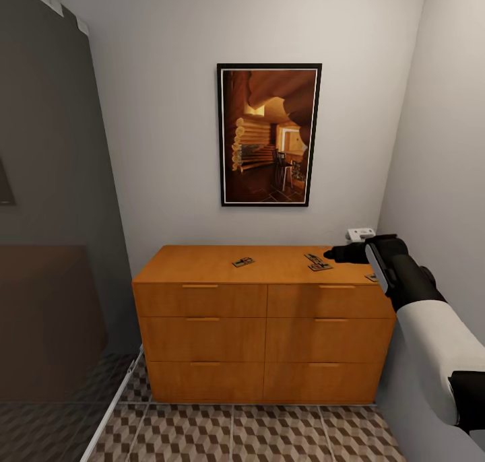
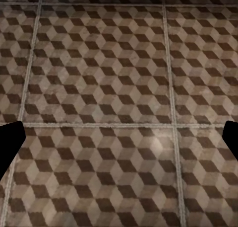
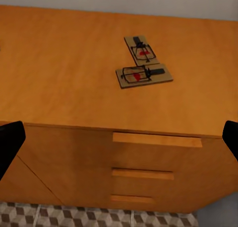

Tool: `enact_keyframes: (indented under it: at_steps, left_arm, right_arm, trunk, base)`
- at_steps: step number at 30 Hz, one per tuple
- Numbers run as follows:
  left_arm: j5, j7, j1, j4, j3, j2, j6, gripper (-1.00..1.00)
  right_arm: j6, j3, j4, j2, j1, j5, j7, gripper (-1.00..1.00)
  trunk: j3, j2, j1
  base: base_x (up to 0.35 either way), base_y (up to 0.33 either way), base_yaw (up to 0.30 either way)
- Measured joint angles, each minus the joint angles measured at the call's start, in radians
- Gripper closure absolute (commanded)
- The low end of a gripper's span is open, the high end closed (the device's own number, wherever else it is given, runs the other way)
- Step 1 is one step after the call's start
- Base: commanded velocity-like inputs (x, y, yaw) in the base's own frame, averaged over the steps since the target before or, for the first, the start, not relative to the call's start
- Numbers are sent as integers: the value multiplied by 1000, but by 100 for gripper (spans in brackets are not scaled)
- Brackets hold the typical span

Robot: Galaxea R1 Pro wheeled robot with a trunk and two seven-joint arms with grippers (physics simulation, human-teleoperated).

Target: Take the four mousetraps from the cabinet in the bathroom and place them on the bathroom floor. Make sure all four end up on the same floor surface, and ensure that at least two of them are either under or directly next to the same bathroom sink.

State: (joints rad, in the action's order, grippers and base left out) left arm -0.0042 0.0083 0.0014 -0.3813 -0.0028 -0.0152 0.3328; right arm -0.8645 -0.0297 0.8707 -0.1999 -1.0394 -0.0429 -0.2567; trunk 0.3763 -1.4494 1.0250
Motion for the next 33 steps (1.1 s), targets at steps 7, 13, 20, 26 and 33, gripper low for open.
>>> enact_keyframes:
  at_steps: [7, 13, 20, 26, 33]
  left_arm:
    - [0, 0, 0, -1, 0, 0, 0, -100]
    - [0, 0, 0, -1, 0, 0, 0, -100]
    - [0, 0, 0, 0, 0, 0, 0, -100]
    - [0, 0, 0, 0, 0, 0, 0, -100]
    - [0, 0, 0, 0, 0, 0, 0, -100]
  right_arm:
    - [0, 0, -4, 0, 0, 0, 0, -100]
    - [0, -1, -15, 1, 0, 0, 0, -100]
    - [0, -1, -20, 1, 0, 0, 0, -100]
    - [0, -1, -24, 0, 0, 0, 0, -100]
    - [0, -1, -39, 0, 1, 0, 0, -100]
  trunk:
    - [0, 0, 0]
    - [0, 0, 0]
    - [0, 0, 0]
    - [0, 0, 0]
    - [0, 0, 0]
  base:
    - [3, 0, 0]
    - [53, 0, 0]
    - [20, 0, 0]
    - [106, 0, 0]
    - [230, 0, 0]
